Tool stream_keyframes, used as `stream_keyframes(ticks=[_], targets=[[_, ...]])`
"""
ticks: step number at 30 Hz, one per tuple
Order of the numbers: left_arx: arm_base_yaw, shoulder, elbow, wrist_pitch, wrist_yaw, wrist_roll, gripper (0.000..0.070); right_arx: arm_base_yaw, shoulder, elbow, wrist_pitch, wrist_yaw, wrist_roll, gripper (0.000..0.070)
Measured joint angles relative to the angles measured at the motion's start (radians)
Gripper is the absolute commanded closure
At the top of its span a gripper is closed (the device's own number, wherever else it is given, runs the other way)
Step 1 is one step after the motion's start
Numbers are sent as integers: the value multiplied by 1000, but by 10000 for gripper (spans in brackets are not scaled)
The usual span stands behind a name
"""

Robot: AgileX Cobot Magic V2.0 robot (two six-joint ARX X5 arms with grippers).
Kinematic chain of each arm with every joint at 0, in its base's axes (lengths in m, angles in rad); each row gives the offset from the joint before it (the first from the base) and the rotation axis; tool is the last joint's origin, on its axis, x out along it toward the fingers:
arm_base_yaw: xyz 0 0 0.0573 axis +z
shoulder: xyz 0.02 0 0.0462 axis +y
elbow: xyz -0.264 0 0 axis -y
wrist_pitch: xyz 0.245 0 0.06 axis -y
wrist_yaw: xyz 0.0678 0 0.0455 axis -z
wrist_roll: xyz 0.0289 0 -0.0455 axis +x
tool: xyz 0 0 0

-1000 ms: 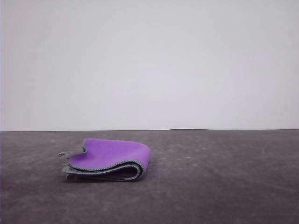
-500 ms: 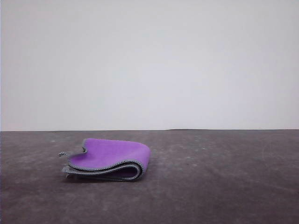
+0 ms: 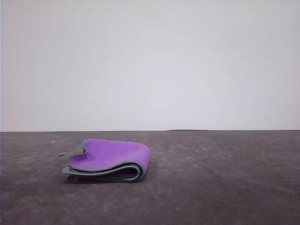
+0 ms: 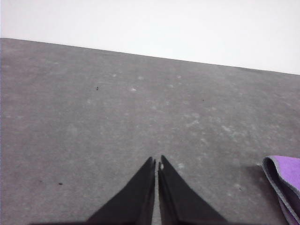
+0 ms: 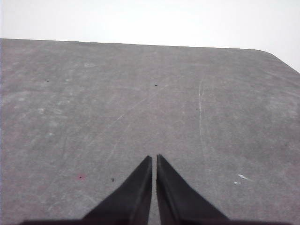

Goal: Fold clothes

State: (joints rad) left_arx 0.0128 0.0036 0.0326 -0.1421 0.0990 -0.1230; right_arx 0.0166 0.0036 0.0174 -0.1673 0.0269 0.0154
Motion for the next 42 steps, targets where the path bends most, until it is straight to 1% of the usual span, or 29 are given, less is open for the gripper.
stream_keyframes(ticks=[42], targets=[[0, 0, 0, 0, 0, 0, 700, 0, 0, 0, 0, 0, 0, 685]])
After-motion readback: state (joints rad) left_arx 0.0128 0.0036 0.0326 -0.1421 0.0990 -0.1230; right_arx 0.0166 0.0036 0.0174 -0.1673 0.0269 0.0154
